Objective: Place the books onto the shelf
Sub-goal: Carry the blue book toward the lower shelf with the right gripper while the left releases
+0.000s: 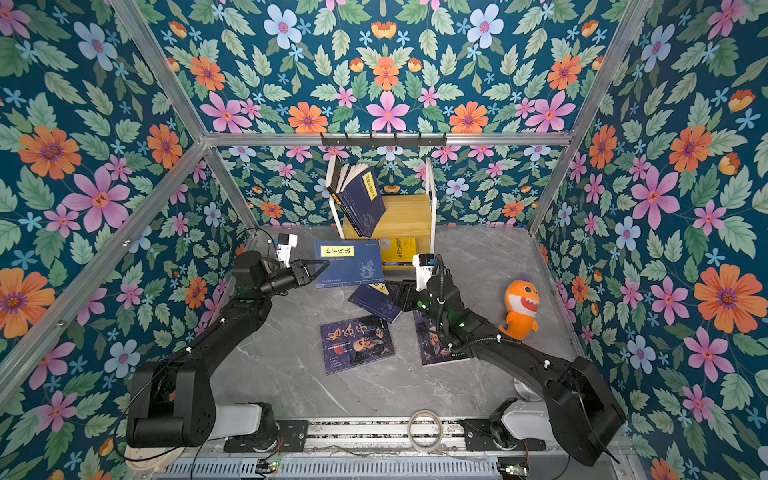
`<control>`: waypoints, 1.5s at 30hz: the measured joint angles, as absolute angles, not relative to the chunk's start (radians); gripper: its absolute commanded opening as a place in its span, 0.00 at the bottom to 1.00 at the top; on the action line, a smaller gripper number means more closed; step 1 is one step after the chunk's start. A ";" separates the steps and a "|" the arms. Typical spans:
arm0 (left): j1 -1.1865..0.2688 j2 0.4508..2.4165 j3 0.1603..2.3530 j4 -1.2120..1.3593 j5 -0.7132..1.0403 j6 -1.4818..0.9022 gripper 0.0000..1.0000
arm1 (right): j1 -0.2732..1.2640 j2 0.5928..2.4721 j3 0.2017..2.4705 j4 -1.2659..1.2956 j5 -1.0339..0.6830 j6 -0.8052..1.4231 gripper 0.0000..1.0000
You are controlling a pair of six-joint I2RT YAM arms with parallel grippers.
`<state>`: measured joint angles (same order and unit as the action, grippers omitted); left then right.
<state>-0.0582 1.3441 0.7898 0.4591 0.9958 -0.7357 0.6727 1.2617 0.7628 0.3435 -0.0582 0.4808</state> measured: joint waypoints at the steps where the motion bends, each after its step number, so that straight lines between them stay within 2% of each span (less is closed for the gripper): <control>1: -0.058 1.344 0.791 0.450 0.995 -0.730 0.00 | 0.685 1.251 0.769 0.323 -0.023 0.427 0.63; 6: -0.058 1.345 0.794 0.426 0.995 -0.729 0.00 | 0.779 1.261 0.826 0.253 0.091 0.167 0.63; 16: -0.058 1.344 0.796 0.403 1.000 -0.717 0.00 | 0.961 1.441 1.065 0.139 0.206 -0.398 0.63; 22: -0.058 1.343 0.796 0.395 1.000 -0.706 0.00 | 1.014 1.570 1.173 0.072 0.266 -0.574 0.63; 29: -0.059 1.336 0.798 0.390 0.999 -0.706 0.00 | 1.018 1.728 1.271 0.064 0.382 -0.677 0.58; 33: -0.057 1.325 0.799 0.389 0.996 -0.704 0.00 | 1.020 1.775 1.319 0.068 0.433 -0.710 0.47; 35: -0.057 1.322 0.799 0.389 0.996 -0.703 0.00 | 1.020 1.791 1.333 0.081 0.456 -0.723 0.32; 37: -0.058 1.322 0.799 0.384 0.989 -0.702 0.01 | 1.020 1.804 1.339 0.086 0.472 -0.743 0.13; 39: -0.058 1.322 0.799 0.378 0.980 -0.706 0.05 | 1.021 1.809 1.338 0.086 0.482 -0.775 0.00; 42: -0.059 1.322 0.799 0.359 0.971 -0.706 0.19 | 1.022 1.808 1.327 0.093 0.486 -0.796 0.00; 45: -0.059 1.322 0.799 0.357 0.971 -0.702 0.43 | 1.019 1.802 1.313 0.104 0.494 -0.786 0.00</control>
